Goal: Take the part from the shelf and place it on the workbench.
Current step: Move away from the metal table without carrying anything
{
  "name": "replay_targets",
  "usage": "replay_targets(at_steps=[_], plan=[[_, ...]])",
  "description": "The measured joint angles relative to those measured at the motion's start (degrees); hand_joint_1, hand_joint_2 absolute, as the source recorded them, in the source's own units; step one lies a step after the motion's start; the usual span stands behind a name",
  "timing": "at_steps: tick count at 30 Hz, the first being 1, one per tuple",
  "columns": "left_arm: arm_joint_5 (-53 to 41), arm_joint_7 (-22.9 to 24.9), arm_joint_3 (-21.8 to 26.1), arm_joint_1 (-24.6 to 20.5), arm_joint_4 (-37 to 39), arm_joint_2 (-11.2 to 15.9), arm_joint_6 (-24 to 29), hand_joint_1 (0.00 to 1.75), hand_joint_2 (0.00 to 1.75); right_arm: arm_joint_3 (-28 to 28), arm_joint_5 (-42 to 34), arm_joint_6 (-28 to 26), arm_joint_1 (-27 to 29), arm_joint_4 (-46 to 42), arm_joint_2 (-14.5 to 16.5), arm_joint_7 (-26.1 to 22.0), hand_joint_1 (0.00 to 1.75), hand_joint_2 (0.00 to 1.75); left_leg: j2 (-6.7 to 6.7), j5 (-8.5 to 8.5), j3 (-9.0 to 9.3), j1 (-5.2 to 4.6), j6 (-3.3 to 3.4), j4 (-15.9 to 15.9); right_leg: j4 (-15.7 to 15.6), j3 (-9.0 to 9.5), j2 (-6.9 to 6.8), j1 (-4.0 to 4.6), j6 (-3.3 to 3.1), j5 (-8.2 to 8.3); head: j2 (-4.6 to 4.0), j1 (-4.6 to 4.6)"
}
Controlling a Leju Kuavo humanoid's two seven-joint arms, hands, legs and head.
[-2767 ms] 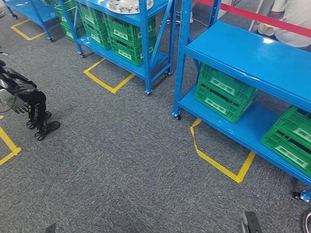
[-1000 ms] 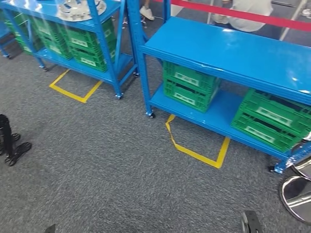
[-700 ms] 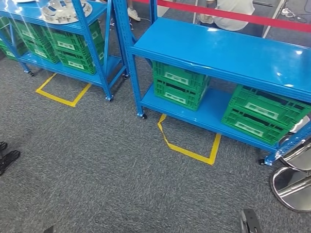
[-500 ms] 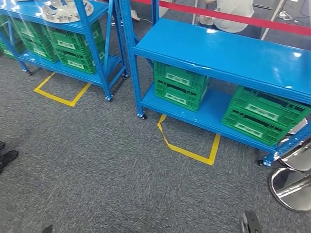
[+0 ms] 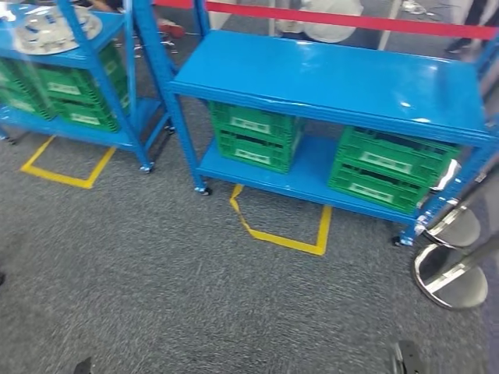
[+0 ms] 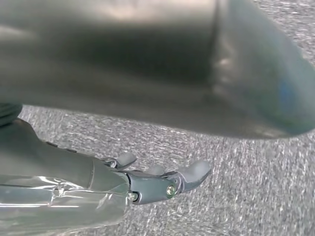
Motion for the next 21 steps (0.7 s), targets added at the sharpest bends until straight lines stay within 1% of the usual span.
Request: replay_targets(at_steps=[1,2,3,4,5,6,7,8,9,10,11,12,13,14,15,16,17,18,19,20,21], plan=[[0.0,0.0,0.0,0.07,0.0,-0.02,0.0,0.0,0.0,0.0,-0.02,0.02,-0.01,0.0,0.0,-0.02,0.0,0.0,-0.21,-1.33,-2.05,0.06,-0.06,3.89,0.0,-0.07,0.61,0.01,-0.08,0.03,0.0,-0.3],[0.0,0.0,0.0,0.14,0.0,-0.04,0.0,0.0,0.0,0.01,-0.03,0.04,0.04,0.0,0.0,-0.02,0.0,0.0,-0.27,-1.54,-3.29,0.08,-0.05,5.98,0.0,-0.09,1.23,0.02,-0.12,0.06,0.0,-0.55],[0.0,0.01,-0.01,0.19,0.0,-0.07,0.0,0.0,0.0,0.01,-0.04,0.07,0.1,0.0,0.0,-0.02,0.0,0.0,-0.32,-0.57,-3.4,0.08,0.04,5.72,0.01,-0.05,1.89,0.03,-0.13,0.07,0.0,-0.79],[0.0,0.01,-0.01,0.21,0.0,-0.06,0.0,0.0,0.0,0.01,-0.04,0.08,0.15,0.0,0.0,-0.02,0.0,0.0,-0.5,1.49,-2.3,0.08,0.19,2.95,0.01,0.04,2.58,0.03,-0.13,0.09,0.0,-1.03],[0.0,0.01,-0.01,0.21,0.0,-0.03,0.0,0.0,0.0,0.02,-0.04,0.11,0.16,-0.01,0.0,-0.02,0.0,0.0,-1.21,4.03,-0.21,0.11,0.38,-1.69,0.01,0.12,3.21,0.01,-0.09,0.09,0.0,-1.25],[0.0,0.01,-0.01,0.19,0.0,0.01,0.0,0.0,0.0,0.01,-0.04,0.15,0.13,-0.01,0.0,-0.02,0.0,0.0,-2.38,5.96,1.86,0.16,0.58,-6.27,0.06,0.12,3.79,0.08,0.03,0.06,0.0,-1.46],[0.0,0.01,0.0,0.14,0.0,0.05,0.0,0.0,0.0,0.01,-0.06,0.19,0.1,-0.02,0.0,-0.02,0.0,0.0,-3.27,7.27,3.4,0.21,0.74,-9.82,0.12,0.02,4.32,0.12,0.22,0.05,0.0,-1.55],[0.0,0.01,0.0,0.1,0.0,0.07,0.0,0.0,0.0,0.01,-0.09,0.23,0.09,-0.02,0.0,-0.02,0.0,0.0,-3.97,7.73,4.18,0.24,0.88,-11.72,0.17,-0.13,4.72,0.13,0.43,0.03,0.0,-1.57],[0.0,0.01,-0.01,0.07,0.0,0.06,0.0,0.0,0.0,0.01,-0.13,0.25,0.12,-0.02,0.0,-0.03,0.0,0.0,-3.98,7.57,4.32,0.19,1.02,-12.16,0.17,-0.28,5.15,0.09,0.73,0.04,0.0,-1.51],[0.0,0.01,-0.01,0.02,0.0,0.04,0.0,0.0,0.0,0.01,-0.16,0.26,0.18,-0.01,0.0,-0.02,0.0,0.0,-3.4,7.62,4.33,0.13,1.23,-12.22,0.1,-0.42,5.61,-0.03,1.06,0.08,0.0,-1.4],[0.0,0.01,-0.01,-0.01,0.0,0.02,0.0,0.0,0.0,0.01,-0.17,0.27,0.25,-0.01,-0.01,-0.03,0.0,0.0,-2.84,7.69,4.45,0.16,1.53,-12.4,0.31,-0.63,5.54,-0.12,1.35,-0.08,0.0,-1.32],[-0.01,0.01,-0.01,-0.03,0.0,0.01,0.0,0.0,0.0,0.02,-0.18,0.28,0.32,-0.01,-0.01,-0.03,0.0,0.0,-2.27,7.77,4.61,0.19,1.82,-12.62,1.0,-1.0,4.88,-0.1,1.65,-0.61,0.0,-1.19],[-0.02,0.01,-0.01,-0.02,0.0,0.02,0.0,0.0,0.0,0.02,-0.21,0.28,0.31,0.0,-0.01,-0.05,0.0,0.0,-1.67,7.83,4.74,0.25,2.17,-12.84,3.08,-1.96,3.68,-0.05,1.92,-1.96,0.0,-0.89],[-0.04,0.01,0.0,0.02,0.0,0.03,0.0,0.0,0.0,0.02,-0.26,0.27,0.27,0.0,-0.02,-0.08,0.0,0.0,-1.09,7.85,4.86,0.27,2.42,-13.0,6.03,-3.25,2.28,-0.02,2.1,-3.73,0.0,-0.56],[-0.06,0.01,0.0,0.09,0.0,0.05,0.0,0.0,0.0,0.02,-0.31,0.26,0.23,0.0,-0.02,-0.1,0.0,0.0,-0.56,7.77,4.92,0.18,2.6,-13.01,10.11,-5.05,1.25,-0.02,2.29,-5.85,0.0,-0.19],[-0.07,0.01,0.0,0.14,0.0,0.07,0.0,0.0,0.0,0.02,-0.38,0.24,0.22,0.0,-0.02,-0.13,0.0,0.0,0.04,7.68,4.94,0.1,2.76,-12.99,14.36,-6.96,0.75,-0.1,2.47,-7.72,0.0,0.17],[-0.07,0.01,0.0,0.18,0.0,0.07,0.0,0.0,0.0,0.02,-0.44,0.23,0.29,0.0,-0.01,-0.13,0.0,0.0,0.58,7.61,4.99,0.04,2.78,-12.97,17.09,-8.18,0.61,-0.19,2.59,-8.51,0.0,0.39],[-0.07,0.01,0.0,0.19,0.0,0.06,0.0,0.0,0.0,0.02,-0.5,0.22,0.38,0.0,-0.01,-0.13,0.0,0.0,1.13,7.51,5.06,0.0,2.79,-12.95,18.2,-8.64,0.49,-0.25,2.67,-8.4,0.0,0.61],[-0.07,0.01,0.0,0.19,0.0,0.05,0.0,0.0,0.0,0.02,-0.55,0.22,0.45,0.0,-0.01,-0.13,0.0,0.0,1.58,7.4,5.18,-0.03,2.75,-12.93,16.9,-7.94,0.35,-0.3,2.68,-7.2,0.0,0.83],[-0.07,0.01,0.0,0.18,0.0,0.02,0.0,0.0,0.0,0.02,-0.6,0.2,0.48,0.0,-0.02,-0.13,0.0,0.0,2.03,7.25,5.4,-0.04,2.67,-12.92,13.51,-6.2,0.06,-0.32,2.61,-5.23,0.0,1.06],[-0.07,0.01,0.0,0.17,0.0,-0.03,0.0,0.0,0.0,0.02,-0.64,0.17,0.45,0.0,-0.02,-0.13,0.0,0.0,2.54,7.05,5.72,-0.03,2.52,-12.92,8.84,-3.79,-0.67,-0.26,2.48,-3.36,0.0,1.29]])
